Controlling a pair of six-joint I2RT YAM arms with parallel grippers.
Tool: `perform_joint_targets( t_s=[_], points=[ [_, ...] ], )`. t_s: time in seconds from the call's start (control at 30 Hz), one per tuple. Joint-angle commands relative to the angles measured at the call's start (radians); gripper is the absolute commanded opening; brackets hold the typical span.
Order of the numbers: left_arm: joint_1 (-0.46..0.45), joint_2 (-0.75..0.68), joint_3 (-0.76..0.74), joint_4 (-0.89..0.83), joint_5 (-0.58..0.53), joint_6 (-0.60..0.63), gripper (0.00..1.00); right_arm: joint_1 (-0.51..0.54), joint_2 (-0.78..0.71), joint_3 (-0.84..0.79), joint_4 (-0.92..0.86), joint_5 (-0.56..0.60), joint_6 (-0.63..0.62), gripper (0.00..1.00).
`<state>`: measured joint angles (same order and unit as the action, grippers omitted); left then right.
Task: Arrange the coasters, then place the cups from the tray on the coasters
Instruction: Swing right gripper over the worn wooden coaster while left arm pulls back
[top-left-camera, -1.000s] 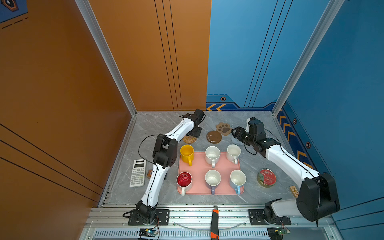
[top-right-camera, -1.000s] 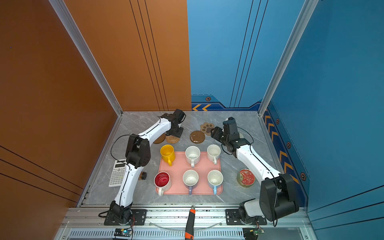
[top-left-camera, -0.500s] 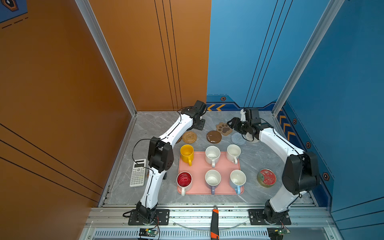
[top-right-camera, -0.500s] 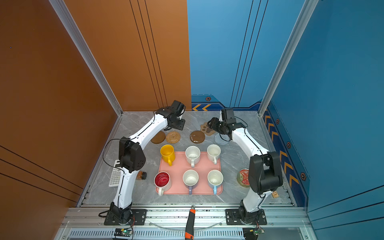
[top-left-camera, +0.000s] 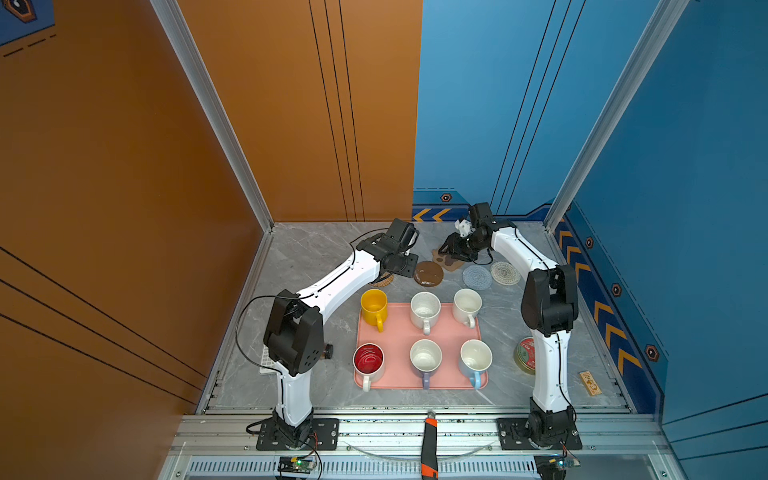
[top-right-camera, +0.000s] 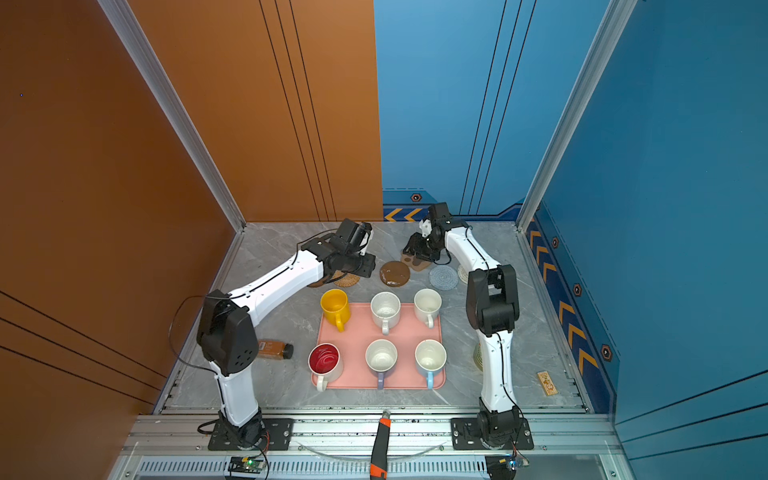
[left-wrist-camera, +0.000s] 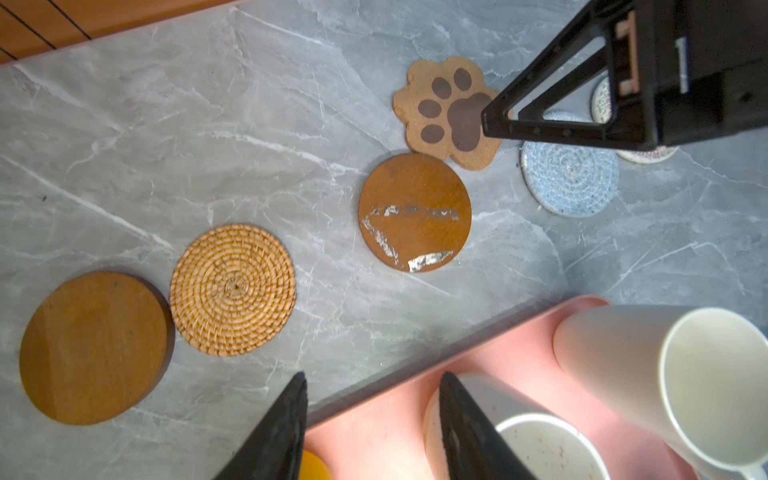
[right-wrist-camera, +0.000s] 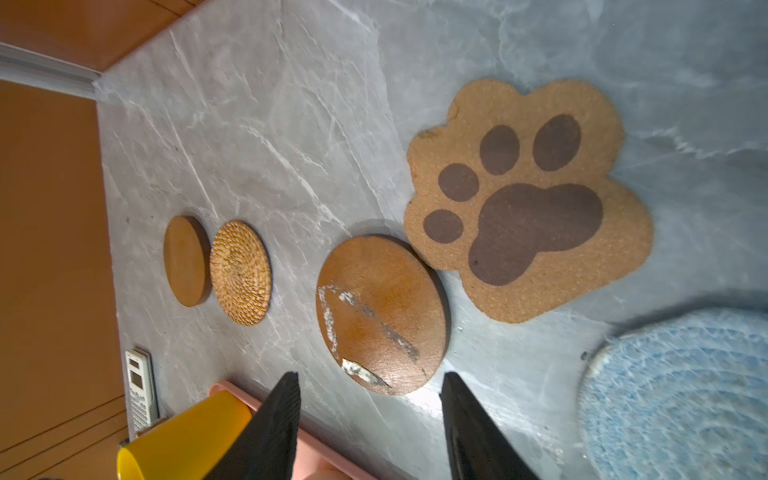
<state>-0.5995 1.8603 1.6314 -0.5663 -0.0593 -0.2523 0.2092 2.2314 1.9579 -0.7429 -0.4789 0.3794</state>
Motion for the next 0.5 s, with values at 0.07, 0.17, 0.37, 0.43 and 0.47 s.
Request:
perform_joint_targets(
  t_s=[0.07, 0.17, 0.37, 0.43, 0.47],
  points=[
    [-0.001, -0.137, -0.159, 0.209, 0.036, -0.036, 0.53, -0.004, 0.062, 0.065, -0.133, -0.006, -0.065, 0.54],
    [-0.008, -0.193, -0.227, 0.245, 0.032, -0.033, 0.53, -0.003, 0.085, 0.070, -0.134, -0.012, -0.062, 0.54],
    [-0.012, -0.292, -0.322, 0.276, -0.009, -0.012, 0.55, 0.004, 0.130, 0.075, -0.134, -0.024, -0.059, 0.54],
    [-0.012, -0.312, -0.340, 0.277, -0.021, -0.007, 0.55, 0.009, 0.141, 0.076, -0.134, -0.026, -0.059, 0.54],
    [-0.012, -0.321, -0.348, 0.274, -0.028, -0.004, 0.55, 0.011, 0.149, 0.076, -0.133, -0.026, -0.059, 0.54]
  ],
)
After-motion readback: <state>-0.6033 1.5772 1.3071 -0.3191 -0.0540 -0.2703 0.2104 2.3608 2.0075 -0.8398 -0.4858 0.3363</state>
